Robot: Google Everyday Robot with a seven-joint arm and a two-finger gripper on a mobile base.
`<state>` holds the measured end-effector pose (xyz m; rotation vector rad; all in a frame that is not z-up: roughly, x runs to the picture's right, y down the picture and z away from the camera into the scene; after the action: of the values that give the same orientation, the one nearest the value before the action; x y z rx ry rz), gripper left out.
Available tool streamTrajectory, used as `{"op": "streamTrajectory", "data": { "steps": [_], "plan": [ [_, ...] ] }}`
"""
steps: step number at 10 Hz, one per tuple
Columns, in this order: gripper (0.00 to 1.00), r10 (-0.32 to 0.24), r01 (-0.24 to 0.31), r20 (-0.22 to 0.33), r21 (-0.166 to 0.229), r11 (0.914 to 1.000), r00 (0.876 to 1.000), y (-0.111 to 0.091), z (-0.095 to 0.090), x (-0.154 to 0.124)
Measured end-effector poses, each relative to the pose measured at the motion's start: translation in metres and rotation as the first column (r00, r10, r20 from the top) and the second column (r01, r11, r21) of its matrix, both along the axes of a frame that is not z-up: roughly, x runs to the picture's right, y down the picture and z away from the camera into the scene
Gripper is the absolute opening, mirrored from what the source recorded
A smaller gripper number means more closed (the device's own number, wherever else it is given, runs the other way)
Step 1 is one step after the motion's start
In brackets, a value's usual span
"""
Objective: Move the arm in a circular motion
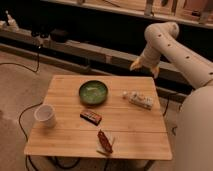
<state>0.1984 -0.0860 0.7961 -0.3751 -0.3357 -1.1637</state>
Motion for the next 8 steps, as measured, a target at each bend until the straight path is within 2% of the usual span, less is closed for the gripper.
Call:
{"op": "streamTrajectory", "data": {
  "steps": [1, 2, 3, 4, 6, 7, 8],
  "plan": [
    [0.8, -0.05, 0.048, 0.054, 0.039, 0.9981, 0.997, 0.005, 0.01, -0.043],
    [0.8, -0.109, 0.102, 0.118, 0.061, 0.9929, 0.987, 0.024, 0.013, -0.087],
    [0.8, -0.142, 0.134, 0.161, 0.06, 0.9892, 0.977, 0.045, 0.01, -0.113],
    [0.8, -0.182, 0.177, 0.222, 0.044, 0.9832, 0.958, 0.082, 0.001, -0.145],
    [0.8, -0.233, 0.239, 0.318, 0.023, 0.9709, 0.919, 0.135, -0.024, -0.19],
    [0.8, -0.261, 0.275, 0.355, 0.011, 0.9613, 0.898, 0.157, -0.04, -0.204],
    [0.8, -0.268, 0.294, 0.367, -0.015, 0.9557, 0.891, 0.172, -0.054, -0.204]
  ]
}}
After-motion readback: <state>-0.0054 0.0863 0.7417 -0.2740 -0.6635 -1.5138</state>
